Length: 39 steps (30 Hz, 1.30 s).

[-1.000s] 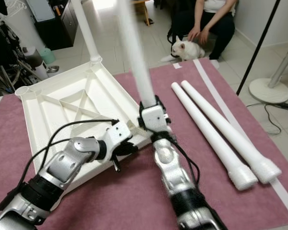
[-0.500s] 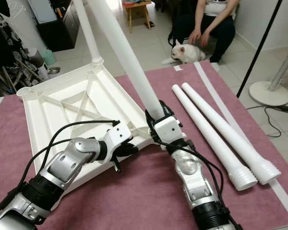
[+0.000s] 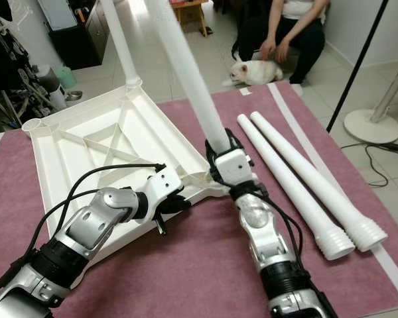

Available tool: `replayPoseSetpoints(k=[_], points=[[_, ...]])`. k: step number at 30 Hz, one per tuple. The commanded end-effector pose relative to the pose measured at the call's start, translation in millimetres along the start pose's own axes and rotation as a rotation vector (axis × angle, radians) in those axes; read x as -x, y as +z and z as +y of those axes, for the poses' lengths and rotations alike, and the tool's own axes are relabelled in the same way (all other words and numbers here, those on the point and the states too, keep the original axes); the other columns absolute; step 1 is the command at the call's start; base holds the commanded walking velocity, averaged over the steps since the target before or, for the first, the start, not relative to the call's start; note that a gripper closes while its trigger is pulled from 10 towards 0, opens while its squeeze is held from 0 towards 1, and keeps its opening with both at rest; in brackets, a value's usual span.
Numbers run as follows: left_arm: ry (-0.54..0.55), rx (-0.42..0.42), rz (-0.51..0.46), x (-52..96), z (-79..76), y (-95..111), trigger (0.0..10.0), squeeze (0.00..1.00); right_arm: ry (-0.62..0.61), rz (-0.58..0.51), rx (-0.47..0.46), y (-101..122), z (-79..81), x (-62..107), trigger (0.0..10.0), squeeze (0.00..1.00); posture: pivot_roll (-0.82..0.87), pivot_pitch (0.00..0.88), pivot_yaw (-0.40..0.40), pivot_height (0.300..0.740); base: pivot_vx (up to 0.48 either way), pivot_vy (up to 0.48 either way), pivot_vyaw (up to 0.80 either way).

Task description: Building children table

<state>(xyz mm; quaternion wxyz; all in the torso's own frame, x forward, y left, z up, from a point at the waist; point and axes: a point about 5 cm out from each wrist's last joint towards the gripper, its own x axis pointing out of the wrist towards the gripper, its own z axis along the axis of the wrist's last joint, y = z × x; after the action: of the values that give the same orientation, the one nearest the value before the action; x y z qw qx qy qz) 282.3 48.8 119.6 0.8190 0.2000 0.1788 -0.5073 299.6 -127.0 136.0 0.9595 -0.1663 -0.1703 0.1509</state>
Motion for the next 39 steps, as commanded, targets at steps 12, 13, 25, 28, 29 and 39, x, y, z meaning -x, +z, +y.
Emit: replayPoseSetpoints(k=[12,13,25,28,29,39], points=[[0.25,-0.051,-0.347,29.2,34.8,65,10.0,0.0,0.109,0.012,0.011,0,8.1,-0.3,10.0,0.0,-0.05,0.0,0.17,0.74,0.0,0.0,0.0],[0.253,-0.053,-0.351,31.4,36.0,66,10.0,1.0,0.105,0.01,0.012,1,6.0,0.6,10.0,0.0,-0.05,0.0,0.169,0.74,0.0,0.0,0.0],[0.218,-0.18,-0.258,41.2,24.3,46,10.0,1.0,0.061,0.006,-0.021,3,-3.1,2.6,10.0,0.0,-0.06,0.0,0.153,0.74,0.0,0.0,0.0],[0.164,-0.193,-0.237,42.4,19.0,39,10.0,1.0,0.062,0.008,-0.02,3,-3.7,1.4,10.0,0.0,-0.05,0.0,0.148,0.74,0.0,0.0,0.0],[0.146,-0.192,-0.214,42.6,16.7,34,10.0,1.0,0.064,0.006,-0.022,3,-3.3,-0.6,10.0,0.0,-0.05,0.0,0.143,0.74,0.0,0.0,0.0],[0.314,0.182,-0.378,54.0,41.6,49,10.0,0.0,0.027,-0.073,0.037,20,-15.8,-9.5,10.0,0.0,-0.05,0.0,0.129,0.74,0.0,0.0,0.0]])
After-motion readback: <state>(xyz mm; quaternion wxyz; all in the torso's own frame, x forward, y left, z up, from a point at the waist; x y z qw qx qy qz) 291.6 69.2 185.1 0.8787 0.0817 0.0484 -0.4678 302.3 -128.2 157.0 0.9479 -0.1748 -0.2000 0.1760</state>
